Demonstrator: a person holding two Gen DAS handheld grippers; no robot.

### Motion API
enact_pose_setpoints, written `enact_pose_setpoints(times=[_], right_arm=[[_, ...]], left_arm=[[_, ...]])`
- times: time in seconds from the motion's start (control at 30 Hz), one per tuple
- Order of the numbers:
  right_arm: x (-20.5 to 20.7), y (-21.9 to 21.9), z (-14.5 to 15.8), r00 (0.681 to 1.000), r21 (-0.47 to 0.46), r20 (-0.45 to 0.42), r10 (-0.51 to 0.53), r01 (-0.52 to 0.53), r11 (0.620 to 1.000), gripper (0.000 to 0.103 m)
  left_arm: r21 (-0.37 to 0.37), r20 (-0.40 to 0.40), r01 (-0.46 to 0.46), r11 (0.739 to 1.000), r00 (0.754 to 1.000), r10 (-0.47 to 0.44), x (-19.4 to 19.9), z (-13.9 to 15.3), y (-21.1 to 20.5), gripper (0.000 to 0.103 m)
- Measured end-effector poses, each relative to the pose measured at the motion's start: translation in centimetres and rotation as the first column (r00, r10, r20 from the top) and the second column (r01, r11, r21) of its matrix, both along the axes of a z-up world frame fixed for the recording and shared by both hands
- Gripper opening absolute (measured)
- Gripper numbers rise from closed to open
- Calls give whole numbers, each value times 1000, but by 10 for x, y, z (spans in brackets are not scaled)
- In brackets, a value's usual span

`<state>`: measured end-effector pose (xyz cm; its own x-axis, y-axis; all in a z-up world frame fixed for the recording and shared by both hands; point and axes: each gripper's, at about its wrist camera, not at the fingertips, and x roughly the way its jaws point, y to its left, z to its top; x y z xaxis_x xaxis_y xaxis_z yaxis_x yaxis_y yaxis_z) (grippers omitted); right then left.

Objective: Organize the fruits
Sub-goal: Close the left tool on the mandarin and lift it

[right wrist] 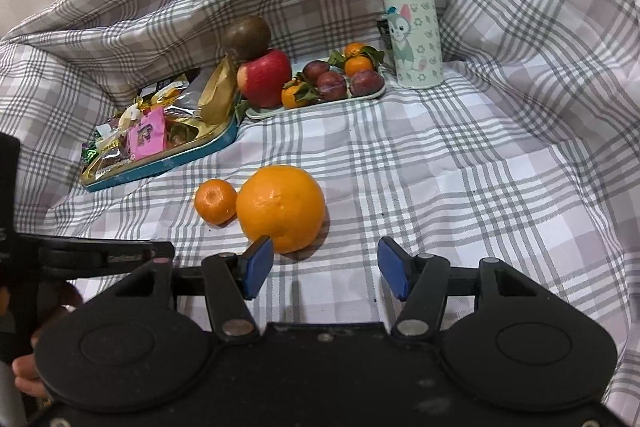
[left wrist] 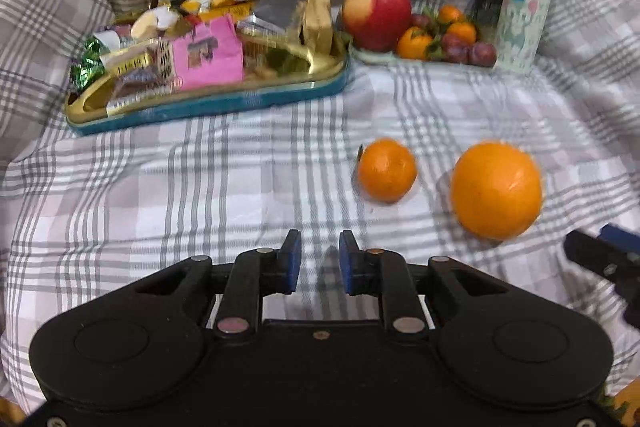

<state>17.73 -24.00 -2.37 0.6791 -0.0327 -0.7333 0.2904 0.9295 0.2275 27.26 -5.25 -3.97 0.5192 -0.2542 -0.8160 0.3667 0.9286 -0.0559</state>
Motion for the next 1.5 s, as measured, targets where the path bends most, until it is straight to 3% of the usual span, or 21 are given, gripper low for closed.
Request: enact_pose_setpoints(times=[0.3,0.47,0.57,0.67,0.93,1.2,1.43,1.5], right_arm=[[2,2,5,1000,-11,14,-6,6,1000,61],[3,1,4,1000,-17,7,0,0,1000,61],[3,0,1,1000,-8,1,1,-1,1000,61],[4,-2,-1,1000,-2,-5,0,0,1000,61],[4,-2,-5,1000,13,-18,-2,2,1000,61],[2,-2,-4,1000,7,-15,-4,4,1000,61],[0,3,3,1000,-8,25,3,-2,1000,61],[1,5,5,999,-15,35,8,-8,1000,61]], left_arm=[[-86,45,33,996,999,-29,24,15,-32,34],[-54,14,34,998,999,-33,33,3,-50,35],[-20,42,19,1000,999,-18,32,-1,-54,40],[-38,23,20,999,1000,-20,34,-5,-53,46],[-46,7,10,999,1000,-9,44,-8,-64,48],[-113,-38,-33,993,999,28,39,-5,-48,40],[-61,-16,-83,995,996,82,22,3,-13,38],[-54,-10,-95,994,995,94,15,4,-1,33]])
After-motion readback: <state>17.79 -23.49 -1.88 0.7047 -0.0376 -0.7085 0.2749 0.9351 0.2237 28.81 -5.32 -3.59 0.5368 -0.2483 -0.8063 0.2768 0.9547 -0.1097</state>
